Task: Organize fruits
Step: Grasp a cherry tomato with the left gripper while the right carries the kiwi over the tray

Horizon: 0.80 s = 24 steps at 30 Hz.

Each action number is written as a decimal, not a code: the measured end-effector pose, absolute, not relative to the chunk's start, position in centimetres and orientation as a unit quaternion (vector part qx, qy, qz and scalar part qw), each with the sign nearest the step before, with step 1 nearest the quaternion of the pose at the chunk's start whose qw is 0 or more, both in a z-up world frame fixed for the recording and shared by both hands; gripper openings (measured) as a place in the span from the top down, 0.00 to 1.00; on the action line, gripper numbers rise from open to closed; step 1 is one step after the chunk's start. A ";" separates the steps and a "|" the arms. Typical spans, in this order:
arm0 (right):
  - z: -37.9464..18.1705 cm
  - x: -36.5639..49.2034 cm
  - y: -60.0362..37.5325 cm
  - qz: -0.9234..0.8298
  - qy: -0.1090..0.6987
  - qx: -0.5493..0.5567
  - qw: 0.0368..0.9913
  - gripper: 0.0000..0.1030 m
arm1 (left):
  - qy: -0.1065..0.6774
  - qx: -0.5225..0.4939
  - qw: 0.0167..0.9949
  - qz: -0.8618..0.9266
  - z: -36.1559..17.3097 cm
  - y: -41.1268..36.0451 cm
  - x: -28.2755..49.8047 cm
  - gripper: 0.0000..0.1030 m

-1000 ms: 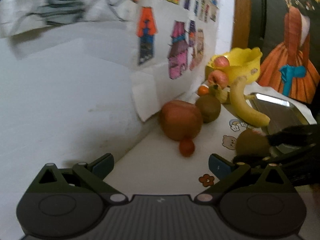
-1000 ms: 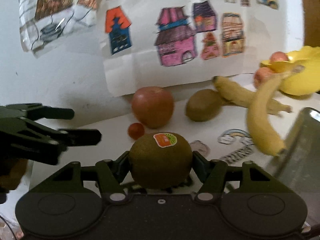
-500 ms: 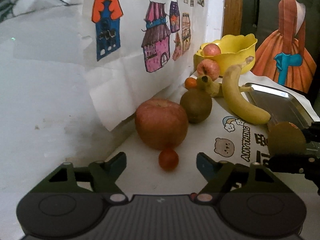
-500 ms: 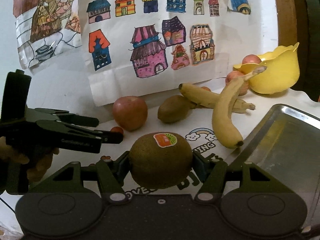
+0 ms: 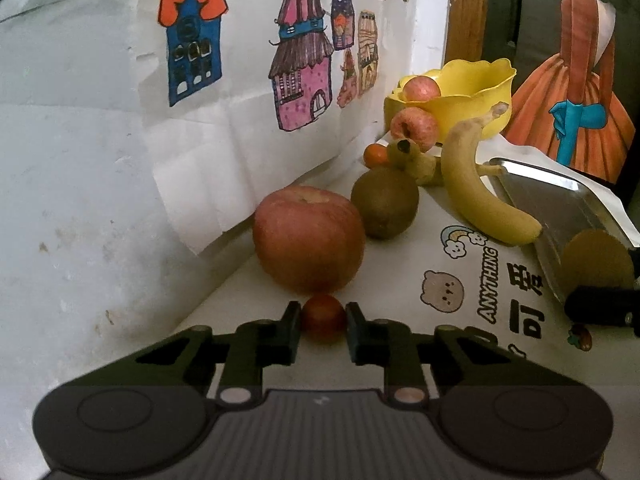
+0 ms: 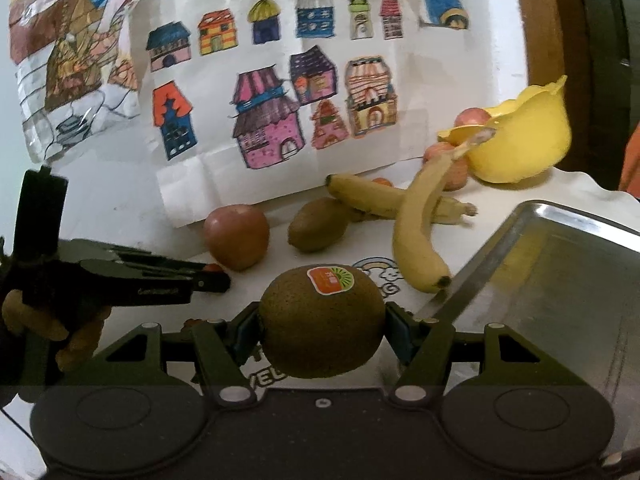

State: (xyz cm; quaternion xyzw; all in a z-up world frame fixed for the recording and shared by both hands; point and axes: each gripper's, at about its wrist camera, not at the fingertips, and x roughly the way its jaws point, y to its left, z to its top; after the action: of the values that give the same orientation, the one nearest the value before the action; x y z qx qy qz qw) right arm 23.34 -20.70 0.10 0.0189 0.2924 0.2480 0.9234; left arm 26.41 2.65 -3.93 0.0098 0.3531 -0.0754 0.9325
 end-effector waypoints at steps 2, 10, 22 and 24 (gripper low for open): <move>0.2 23.2 -21.5 0.237 0.291 0.025 0.927 0.36 | 0.355 0.006 0.932 -0.079 -3.9 2.4 26.2 0.75; -0.2 22.3 -26.3 0.171 0.293 0.050 0.939 0.36 | 0.342 0.004 0.933 -0.115 -2.8 -0.5 24.8 0.75; -2.7 22.0 -31.0 0.080 0.300 0.054 0.949 0.36 | 0.312 0.008 0.927 -0.208 -1.8 -9.2 25.2 0.75; -3.0 22.1 -31.6 0.073 0.302 0.055 0.949 0.36 | 0.311 0.015 0.924 -0.221 -2.1 -10.4 25.3 0.75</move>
State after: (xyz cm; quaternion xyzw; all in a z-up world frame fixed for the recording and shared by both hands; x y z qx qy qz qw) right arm 22.07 -31.56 -3.02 0.0551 0.3017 0.0733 0.9490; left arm 25.35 -10.40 -2.08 0.0153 0.3112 -0.2206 0.9243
